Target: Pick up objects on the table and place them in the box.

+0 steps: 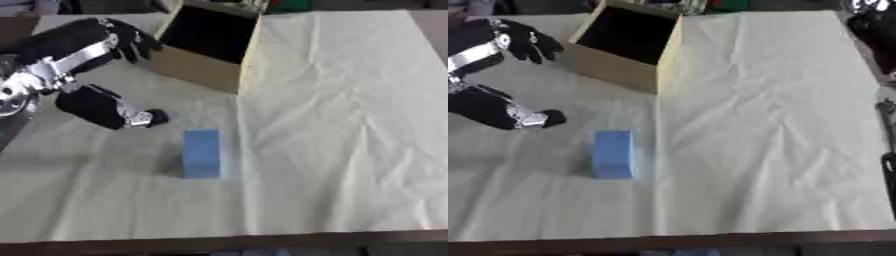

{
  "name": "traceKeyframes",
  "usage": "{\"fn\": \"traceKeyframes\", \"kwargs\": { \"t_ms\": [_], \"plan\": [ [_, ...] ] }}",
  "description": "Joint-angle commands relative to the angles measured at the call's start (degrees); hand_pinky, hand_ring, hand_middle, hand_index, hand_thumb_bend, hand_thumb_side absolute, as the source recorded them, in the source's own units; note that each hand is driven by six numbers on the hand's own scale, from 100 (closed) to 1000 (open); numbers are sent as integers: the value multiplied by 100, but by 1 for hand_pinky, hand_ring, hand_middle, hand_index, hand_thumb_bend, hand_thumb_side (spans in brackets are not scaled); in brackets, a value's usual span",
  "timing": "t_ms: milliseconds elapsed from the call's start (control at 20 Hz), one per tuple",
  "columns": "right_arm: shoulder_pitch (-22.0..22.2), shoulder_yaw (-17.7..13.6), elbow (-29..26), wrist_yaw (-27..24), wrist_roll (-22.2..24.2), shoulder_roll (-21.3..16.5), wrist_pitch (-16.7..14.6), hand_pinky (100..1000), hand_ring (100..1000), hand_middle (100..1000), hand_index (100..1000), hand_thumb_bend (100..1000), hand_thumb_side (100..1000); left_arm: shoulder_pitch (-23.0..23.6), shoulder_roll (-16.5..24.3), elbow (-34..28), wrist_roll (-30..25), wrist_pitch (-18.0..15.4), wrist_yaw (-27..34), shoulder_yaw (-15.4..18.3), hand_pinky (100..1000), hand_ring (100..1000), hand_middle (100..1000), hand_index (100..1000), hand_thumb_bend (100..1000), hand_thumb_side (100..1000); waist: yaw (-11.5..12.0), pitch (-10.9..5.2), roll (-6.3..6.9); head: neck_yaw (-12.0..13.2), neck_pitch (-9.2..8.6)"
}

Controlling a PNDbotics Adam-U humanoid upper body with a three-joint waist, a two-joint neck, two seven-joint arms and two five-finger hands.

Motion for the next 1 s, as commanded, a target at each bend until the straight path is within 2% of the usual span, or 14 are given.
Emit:
{"fn": "traceKeyframes", "kwargs": {
  "t_ms": [50,250,450,750,1000],
  "plan": [
    [-34,-21,-98,-39,7,-119,19,784,763,745,889,100,278,-156,134,-86,-361,129,177,-91,770,738,712,878,588,311,23,-193,82,-29,70],
    [-27,-20,-98,-46,9,-105,30,784,762,744,889,100,279,-209,18,-86,-528,362,407,-170,788,761,740,901,608,240,44,-196,88,-38,79],
    [-25,-17,-98,-51,12,-91,33,784,762,744,889,100,279,-225,-117,-86,-663,451,371,-320,797,768,746,900,599,225,62,-210,100,-60,81],
    [-13,-6,-98,-60,23,-85,51,784,762,743,889,100,281,-257,-502,-86,-888,598,57,-562,796,769,749,893,598,199,98,-211,117,-114,102],
    [63,-10,-98,-57,25,-124,74,784,761,743,889,100,284,-298,-861,-61,-1045,741,-246,-699,816,778,754,888,601,201,202,-252,183,-214,167]
  ]
}}
